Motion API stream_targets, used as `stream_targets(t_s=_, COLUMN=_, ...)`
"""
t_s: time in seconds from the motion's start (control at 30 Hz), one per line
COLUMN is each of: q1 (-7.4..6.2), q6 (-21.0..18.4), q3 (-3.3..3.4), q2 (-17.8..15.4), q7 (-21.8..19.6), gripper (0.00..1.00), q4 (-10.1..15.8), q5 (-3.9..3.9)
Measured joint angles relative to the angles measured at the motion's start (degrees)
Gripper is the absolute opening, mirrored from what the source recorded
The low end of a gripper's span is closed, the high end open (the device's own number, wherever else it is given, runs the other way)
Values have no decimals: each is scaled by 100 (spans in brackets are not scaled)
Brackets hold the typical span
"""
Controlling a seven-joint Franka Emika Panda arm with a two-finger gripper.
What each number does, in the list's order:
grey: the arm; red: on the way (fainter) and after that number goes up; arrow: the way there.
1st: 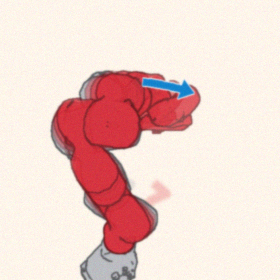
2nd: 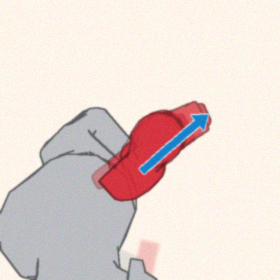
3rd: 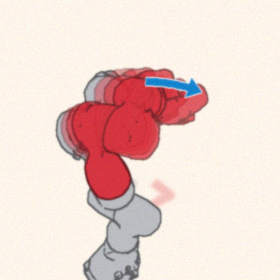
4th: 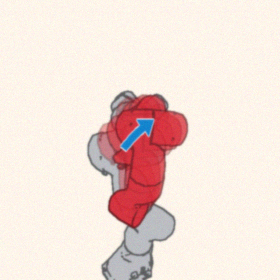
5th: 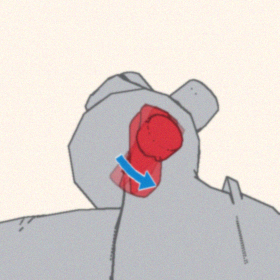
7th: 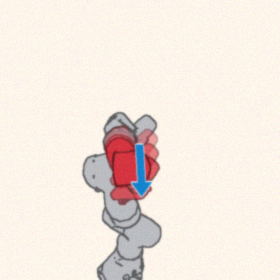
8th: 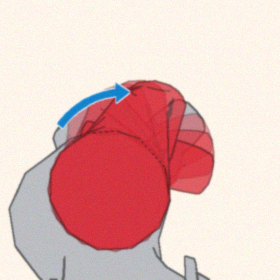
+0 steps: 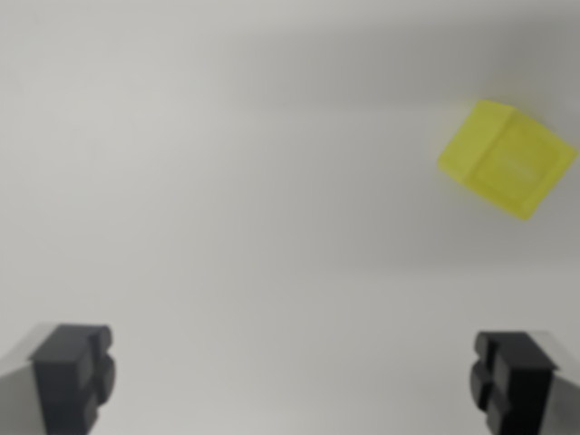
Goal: Pick yellow cube
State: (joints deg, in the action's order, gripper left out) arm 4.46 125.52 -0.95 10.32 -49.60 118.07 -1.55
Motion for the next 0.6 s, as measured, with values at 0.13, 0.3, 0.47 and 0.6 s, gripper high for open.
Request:
stream_targets(t_s=0.13, q1=53, q6=102, q3=0, q2=48, q7=-57, gripper=100, q4=44, q5=1)
stream_targets(t_s=0.3, q1=119, q6=229, q3=0, q2=112, q7=-127, gripper=100, q4=93, q5=3)
stream_targets(t_s=0.47, q1=185, q6=355, q3=0, q2=181, q7=-197, gripper=100, q4=140, q5=5)
stream_targets(t_s=0.6, q1=239, q6=455, q3=0, q2=237, q7=-253, gripper=100, q4=172, q5=7)
